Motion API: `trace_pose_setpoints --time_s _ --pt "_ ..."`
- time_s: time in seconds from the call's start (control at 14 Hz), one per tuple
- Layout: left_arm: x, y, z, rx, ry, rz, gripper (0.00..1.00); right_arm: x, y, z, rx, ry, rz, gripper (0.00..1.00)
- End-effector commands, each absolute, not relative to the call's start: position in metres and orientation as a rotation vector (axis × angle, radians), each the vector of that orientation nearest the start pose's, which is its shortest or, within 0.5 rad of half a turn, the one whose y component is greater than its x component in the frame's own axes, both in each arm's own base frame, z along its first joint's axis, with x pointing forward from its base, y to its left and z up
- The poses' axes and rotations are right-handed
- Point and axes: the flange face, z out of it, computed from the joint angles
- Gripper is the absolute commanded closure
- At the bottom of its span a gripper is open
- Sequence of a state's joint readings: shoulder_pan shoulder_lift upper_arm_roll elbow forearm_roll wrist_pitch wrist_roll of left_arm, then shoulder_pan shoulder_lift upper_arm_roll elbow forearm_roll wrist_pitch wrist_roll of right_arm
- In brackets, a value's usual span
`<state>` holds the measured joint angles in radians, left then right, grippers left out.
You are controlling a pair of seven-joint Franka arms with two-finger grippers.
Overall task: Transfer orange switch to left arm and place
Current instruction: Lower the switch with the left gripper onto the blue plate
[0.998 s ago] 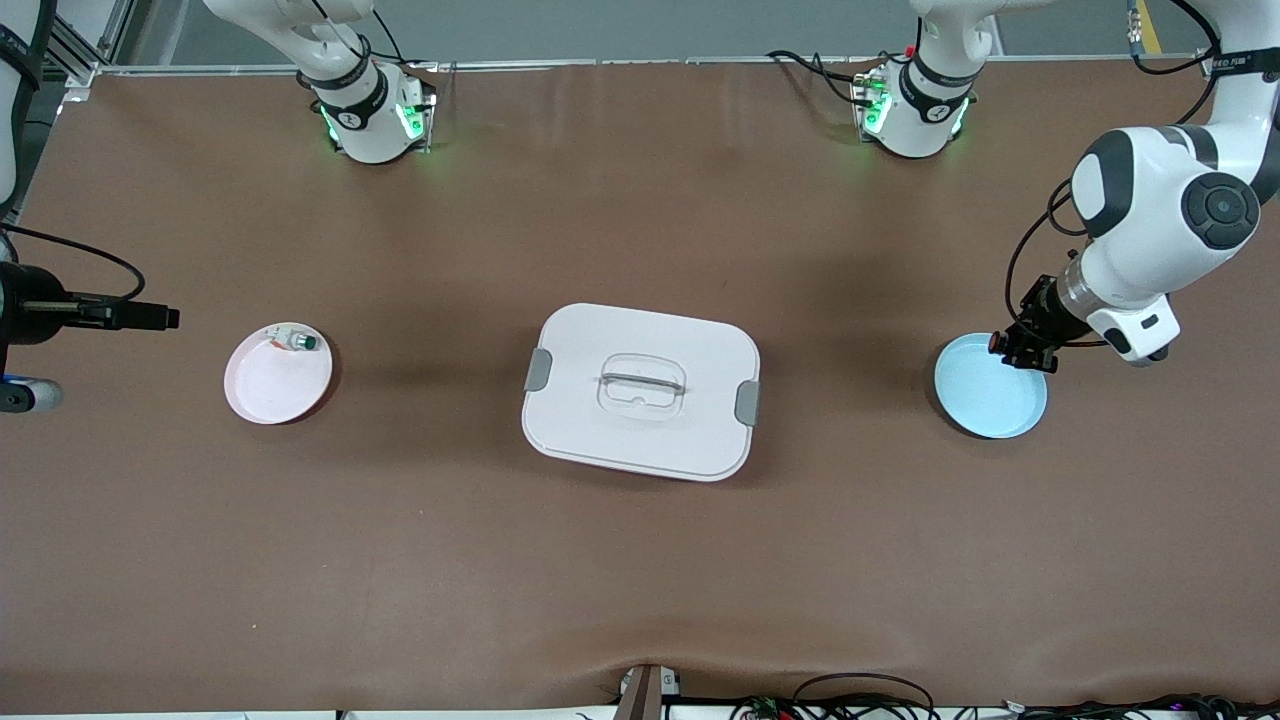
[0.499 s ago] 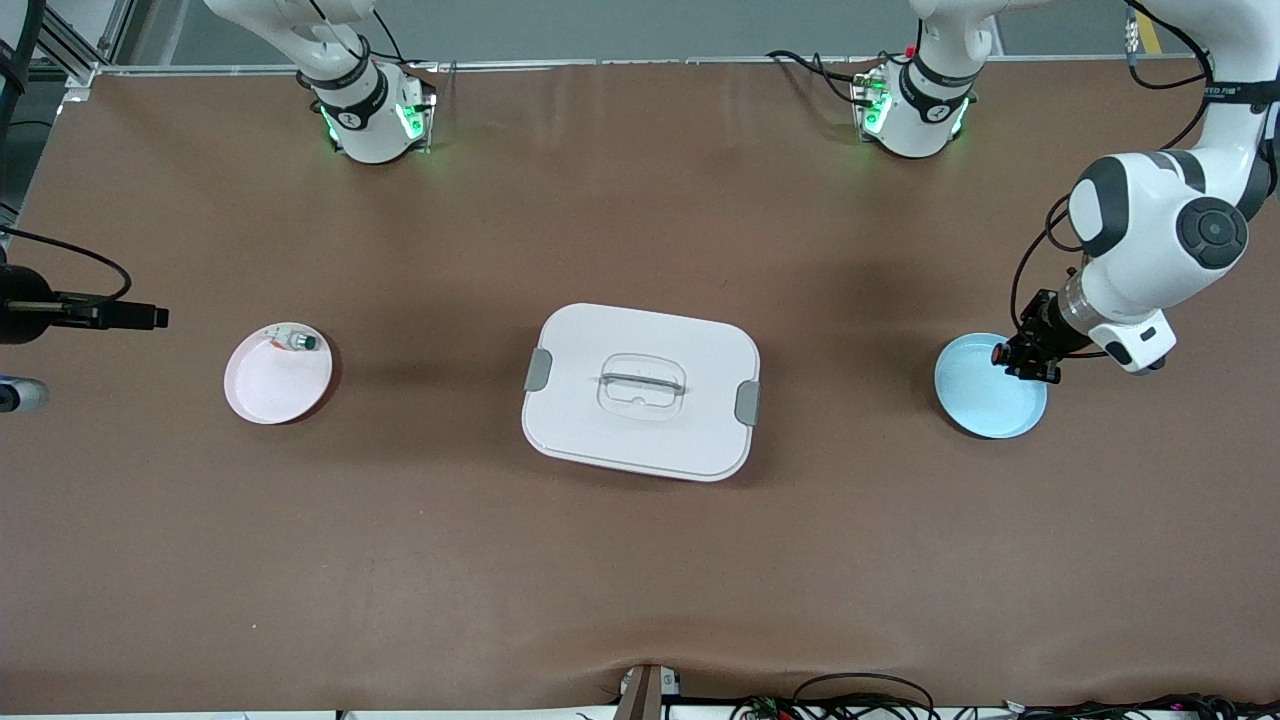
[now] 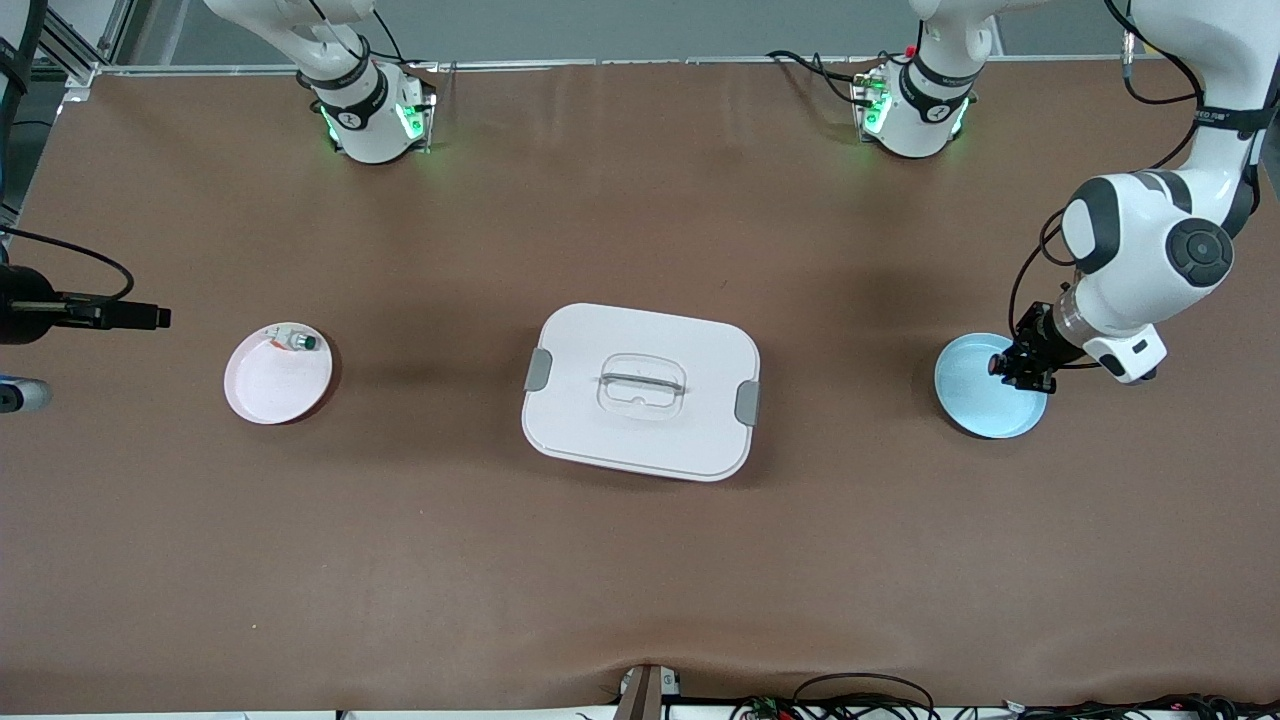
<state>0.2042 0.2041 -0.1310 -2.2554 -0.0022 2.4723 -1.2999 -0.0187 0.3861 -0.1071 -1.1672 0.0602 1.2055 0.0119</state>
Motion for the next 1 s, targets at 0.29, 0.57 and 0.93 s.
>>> trace_pose_setpoints --time_s 0.29,0.57,0.93 --pt "0.536 0.043 0.237 -2.414 -2.050 0.077 1.00 0.618 -0.067 0.572 -3.069 0.210 0.491 0.00" --pt "0.539 0.044 0.224 -2.417 -2.057 0.070 1.00 0.608 -0.066 0.602 -3.082 0.212 0.414 0.00" --pt "0.540 0.050 0.205 -2.410 -2.085 0.059 1.00 0.595 -0.065 0.637 -3.086 0.201 0.284 0.00"
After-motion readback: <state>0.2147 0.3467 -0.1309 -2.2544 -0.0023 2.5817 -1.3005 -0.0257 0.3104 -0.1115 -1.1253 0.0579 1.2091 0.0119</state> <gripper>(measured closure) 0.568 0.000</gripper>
